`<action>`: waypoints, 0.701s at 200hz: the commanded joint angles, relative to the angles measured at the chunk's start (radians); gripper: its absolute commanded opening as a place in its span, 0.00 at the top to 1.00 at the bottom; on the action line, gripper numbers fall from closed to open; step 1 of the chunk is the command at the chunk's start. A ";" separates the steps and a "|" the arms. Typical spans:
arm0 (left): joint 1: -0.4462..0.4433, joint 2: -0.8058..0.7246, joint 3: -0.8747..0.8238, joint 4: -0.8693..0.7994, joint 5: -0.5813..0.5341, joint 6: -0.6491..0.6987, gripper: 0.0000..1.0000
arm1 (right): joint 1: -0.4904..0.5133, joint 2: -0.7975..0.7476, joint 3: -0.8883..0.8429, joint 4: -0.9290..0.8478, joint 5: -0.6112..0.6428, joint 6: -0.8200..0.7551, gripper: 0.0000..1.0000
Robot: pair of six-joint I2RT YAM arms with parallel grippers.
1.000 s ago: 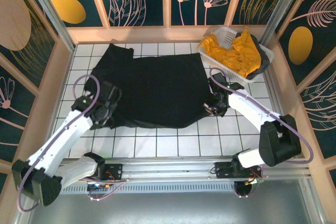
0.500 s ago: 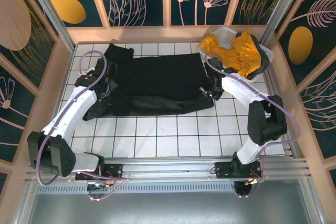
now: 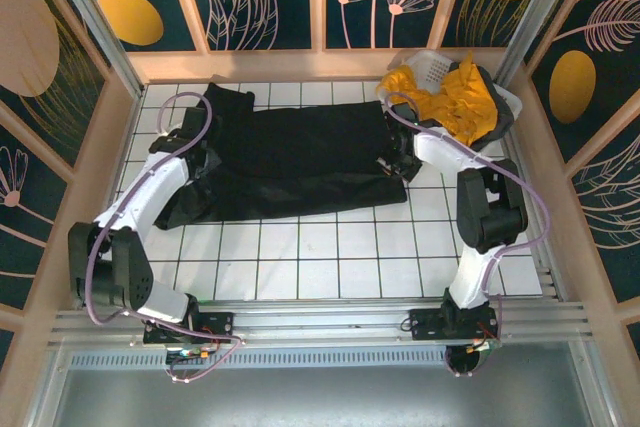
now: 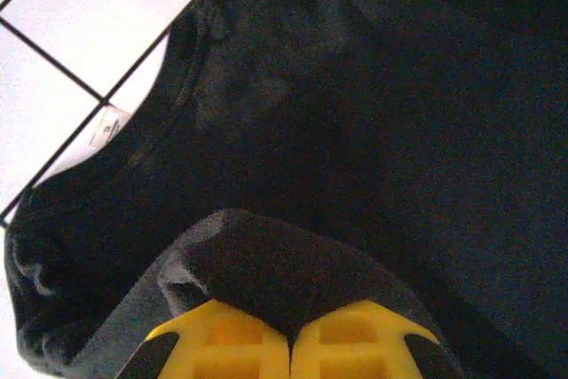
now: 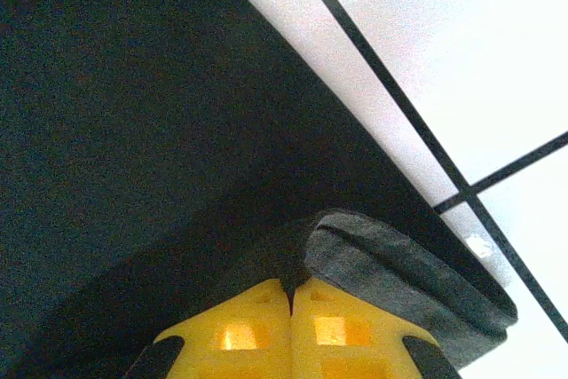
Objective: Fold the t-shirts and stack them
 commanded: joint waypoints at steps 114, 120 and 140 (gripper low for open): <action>0.112 0.138 0.181 -0.046 -0.038 0.185 0.26 | -0.035 -0.037 0.062 0.001 0.064 -0.126 0.45; 0.119 0.104 0.154 -0.058 -0.021 0.162 0.26 | -0.032 -0.061 0.034 0.013 0.055 -0.137 0.45; 0.169 0.005 0.029 -0.072 0.112 0.076 0.30 | -0.021 -0.128 -0.070 0.065 0.018 -0.168 0.48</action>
